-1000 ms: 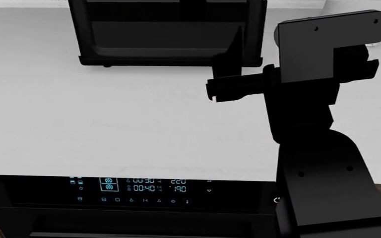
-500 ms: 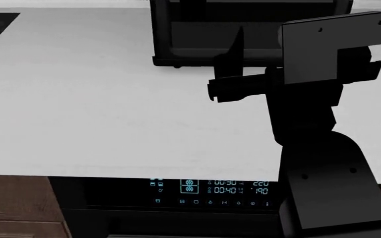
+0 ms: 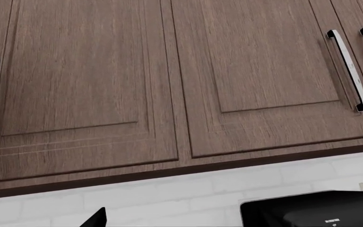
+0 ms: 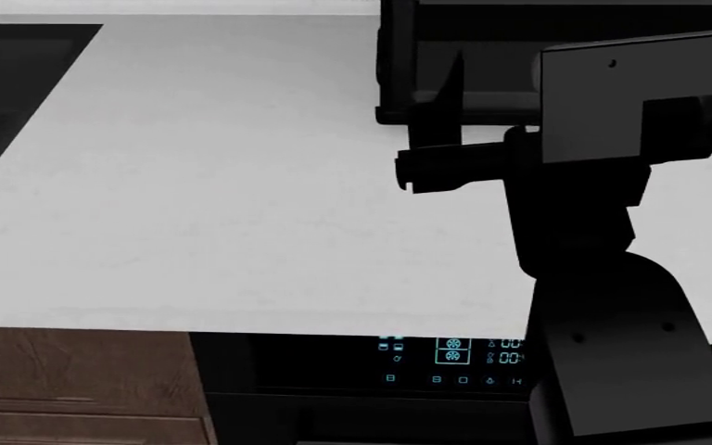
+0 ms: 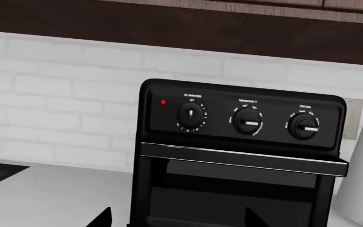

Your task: Turn on the toaster oven by setting the timer.

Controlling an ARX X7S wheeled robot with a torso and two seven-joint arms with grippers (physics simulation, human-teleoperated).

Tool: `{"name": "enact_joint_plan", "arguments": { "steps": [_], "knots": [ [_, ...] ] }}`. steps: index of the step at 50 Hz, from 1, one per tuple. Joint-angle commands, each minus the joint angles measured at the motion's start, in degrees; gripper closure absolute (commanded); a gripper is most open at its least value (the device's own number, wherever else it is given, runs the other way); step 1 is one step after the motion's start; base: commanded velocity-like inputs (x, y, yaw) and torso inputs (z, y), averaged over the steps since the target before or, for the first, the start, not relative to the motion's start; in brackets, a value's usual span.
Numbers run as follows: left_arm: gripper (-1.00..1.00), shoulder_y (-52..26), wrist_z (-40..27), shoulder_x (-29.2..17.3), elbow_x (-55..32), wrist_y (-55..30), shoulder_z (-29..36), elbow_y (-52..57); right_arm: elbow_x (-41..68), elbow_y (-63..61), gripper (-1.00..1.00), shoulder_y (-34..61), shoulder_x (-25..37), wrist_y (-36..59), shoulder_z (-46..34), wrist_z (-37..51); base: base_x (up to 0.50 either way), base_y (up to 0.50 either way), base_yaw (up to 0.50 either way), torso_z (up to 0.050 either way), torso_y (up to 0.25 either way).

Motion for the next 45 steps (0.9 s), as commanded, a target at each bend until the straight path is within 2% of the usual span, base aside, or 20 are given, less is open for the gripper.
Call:
{"name": "enact_joint_plan", "arguments": {
  "steps": [1, 45],
  "knots": [
    [-1.00, 0.19, -0.16, 0.11, -0.20, 0.37, 0.46, -0.25, 0.39, -0.45, -1.00, -0.72, 0.30, -0.08, 0.88, 0.74, 0.00, 0.00, 0.00, 0.000, 0.000],
    [-1.00, -0.14, -1.23, -0.43, -2.05, -0.59, -0.50, 0.78, 1.70, -0.83, -1.00, -0.42, 0.74, 0.17, -0.47, 1.66, 0.37, -0.01, 0.00, 0.000, 0.000]
  ]
}}
